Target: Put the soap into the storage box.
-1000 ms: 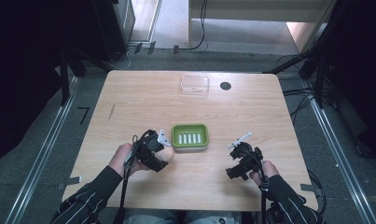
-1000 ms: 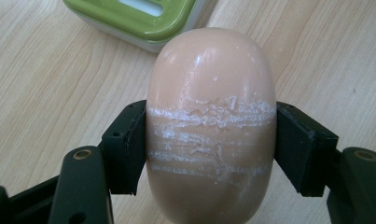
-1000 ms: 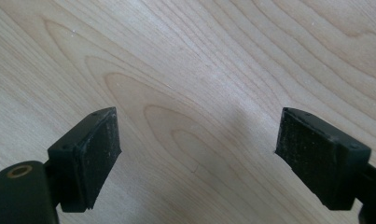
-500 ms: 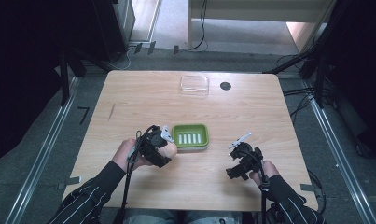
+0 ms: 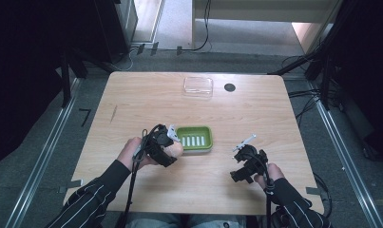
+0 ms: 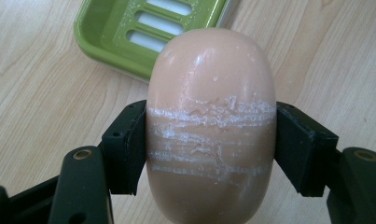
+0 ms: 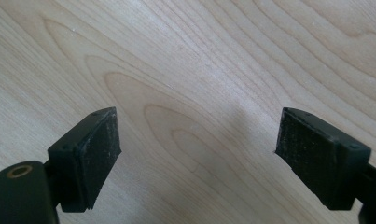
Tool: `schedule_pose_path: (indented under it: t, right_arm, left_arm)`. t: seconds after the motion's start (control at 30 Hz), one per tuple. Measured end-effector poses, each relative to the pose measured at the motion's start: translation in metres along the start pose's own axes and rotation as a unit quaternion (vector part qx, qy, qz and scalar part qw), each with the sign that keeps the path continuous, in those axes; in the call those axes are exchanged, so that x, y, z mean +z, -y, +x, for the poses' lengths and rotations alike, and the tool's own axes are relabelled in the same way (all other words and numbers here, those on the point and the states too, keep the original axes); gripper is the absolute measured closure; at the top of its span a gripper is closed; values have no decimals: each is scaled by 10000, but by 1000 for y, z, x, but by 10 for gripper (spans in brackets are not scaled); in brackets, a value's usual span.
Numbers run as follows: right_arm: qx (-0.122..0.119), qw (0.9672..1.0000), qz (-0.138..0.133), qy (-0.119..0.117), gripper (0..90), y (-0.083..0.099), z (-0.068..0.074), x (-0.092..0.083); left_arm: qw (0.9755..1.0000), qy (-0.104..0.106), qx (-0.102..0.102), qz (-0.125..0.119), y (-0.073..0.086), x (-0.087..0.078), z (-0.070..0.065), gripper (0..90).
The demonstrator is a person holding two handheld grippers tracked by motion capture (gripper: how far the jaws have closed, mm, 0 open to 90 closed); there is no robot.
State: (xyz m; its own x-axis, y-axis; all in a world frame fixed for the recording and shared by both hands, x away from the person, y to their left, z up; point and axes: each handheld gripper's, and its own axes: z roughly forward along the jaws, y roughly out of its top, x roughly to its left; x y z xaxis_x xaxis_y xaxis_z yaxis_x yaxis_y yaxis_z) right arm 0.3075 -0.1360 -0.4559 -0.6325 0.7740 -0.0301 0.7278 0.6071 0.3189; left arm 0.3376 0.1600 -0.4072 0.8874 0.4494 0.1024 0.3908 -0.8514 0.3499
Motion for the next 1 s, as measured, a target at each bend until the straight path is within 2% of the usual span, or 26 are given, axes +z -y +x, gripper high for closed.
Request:
schedule_pose_path:
  t: [0.27,1.0]
  right_arm:
    - [5,10000,9,-11,141,0,0,0]
    - [-39,10000,14,-3,141,0,-1,1]
  left_arm:
    - [10000,0,-68,-72,-5,-1,3,336]
    - [9999,75,39,-146,-17,-3,13,336]
